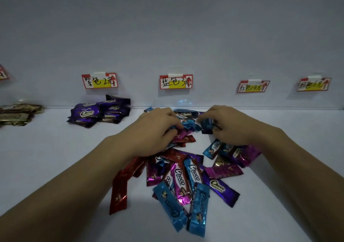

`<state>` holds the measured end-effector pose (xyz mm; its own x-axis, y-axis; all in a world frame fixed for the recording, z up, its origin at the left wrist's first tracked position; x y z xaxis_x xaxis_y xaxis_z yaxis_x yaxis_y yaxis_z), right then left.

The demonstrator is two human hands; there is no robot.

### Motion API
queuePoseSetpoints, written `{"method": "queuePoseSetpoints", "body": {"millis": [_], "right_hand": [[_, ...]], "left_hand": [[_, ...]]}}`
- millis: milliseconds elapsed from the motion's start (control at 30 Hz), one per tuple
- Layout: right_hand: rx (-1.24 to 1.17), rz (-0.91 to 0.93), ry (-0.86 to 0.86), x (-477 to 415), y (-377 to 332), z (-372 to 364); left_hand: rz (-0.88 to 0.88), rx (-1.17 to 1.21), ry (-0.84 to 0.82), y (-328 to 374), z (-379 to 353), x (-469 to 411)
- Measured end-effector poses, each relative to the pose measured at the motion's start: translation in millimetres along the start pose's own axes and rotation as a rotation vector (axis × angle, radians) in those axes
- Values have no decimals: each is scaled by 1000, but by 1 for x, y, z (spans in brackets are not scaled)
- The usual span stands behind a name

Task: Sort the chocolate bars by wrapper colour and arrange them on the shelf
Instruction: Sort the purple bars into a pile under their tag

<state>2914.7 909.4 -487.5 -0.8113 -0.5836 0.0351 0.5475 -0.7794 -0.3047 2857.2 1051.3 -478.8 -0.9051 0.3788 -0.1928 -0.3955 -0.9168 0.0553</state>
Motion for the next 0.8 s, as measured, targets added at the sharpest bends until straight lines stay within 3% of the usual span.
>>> {"method": "queuePoseSetpoints", "body": {"millis": [467,600,800], "right_hand": [[-75,-68,228,9,22,30],[-73,-107,213,8,29,28],[-21,21,51,6,9,9]], "left_hand": [[79,-46,7,-6,4,7],[68,-58,-2,-3,6,7],[-69,63,-67,2,28,20]]}}
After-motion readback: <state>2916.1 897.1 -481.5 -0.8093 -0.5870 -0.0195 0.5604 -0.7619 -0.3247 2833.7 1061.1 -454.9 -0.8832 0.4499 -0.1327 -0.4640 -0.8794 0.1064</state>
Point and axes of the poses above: each hand's wrist, its own x-axis away from the middle knuckle, its own z-axis out of the back of the hand, y = z × x, the point moved 10 cm from there along -x, towards the middle knuckle, and after that the axes turned 9 degrees about -x, right-handed, at the moved point
